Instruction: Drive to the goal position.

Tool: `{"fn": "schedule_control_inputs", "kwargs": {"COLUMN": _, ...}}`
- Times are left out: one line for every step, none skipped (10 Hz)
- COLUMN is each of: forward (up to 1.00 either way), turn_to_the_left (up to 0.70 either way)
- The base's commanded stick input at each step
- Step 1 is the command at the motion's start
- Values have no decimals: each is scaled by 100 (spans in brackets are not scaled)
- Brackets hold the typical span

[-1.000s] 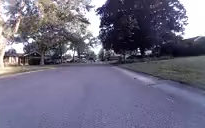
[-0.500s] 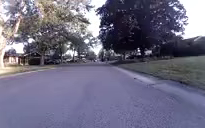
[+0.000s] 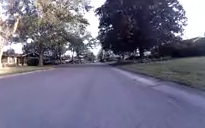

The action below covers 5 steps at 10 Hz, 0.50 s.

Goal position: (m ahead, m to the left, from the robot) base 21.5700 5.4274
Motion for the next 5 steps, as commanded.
{"fn": "schedule_control_inputs", "kwargs": {"forward": 100, "turn_to_the_left": 0}}
{"fn": "schedule_control_inputs", "kwargs": {"forward": 100, "turn_to_the_left": 0}}
{"fn": "schedule_control_inputs", "kwargs": {"forward": 100, "turn_to_the_left": 0}}
{"fn": "schedule_control_inputs", "kwargs": {"forward": 100, "turn_to_the_left": 0}}
{"fn": "schedule_control_inputs", "kwargs": {"forward": 100, "turn_to_the_left": 0}}
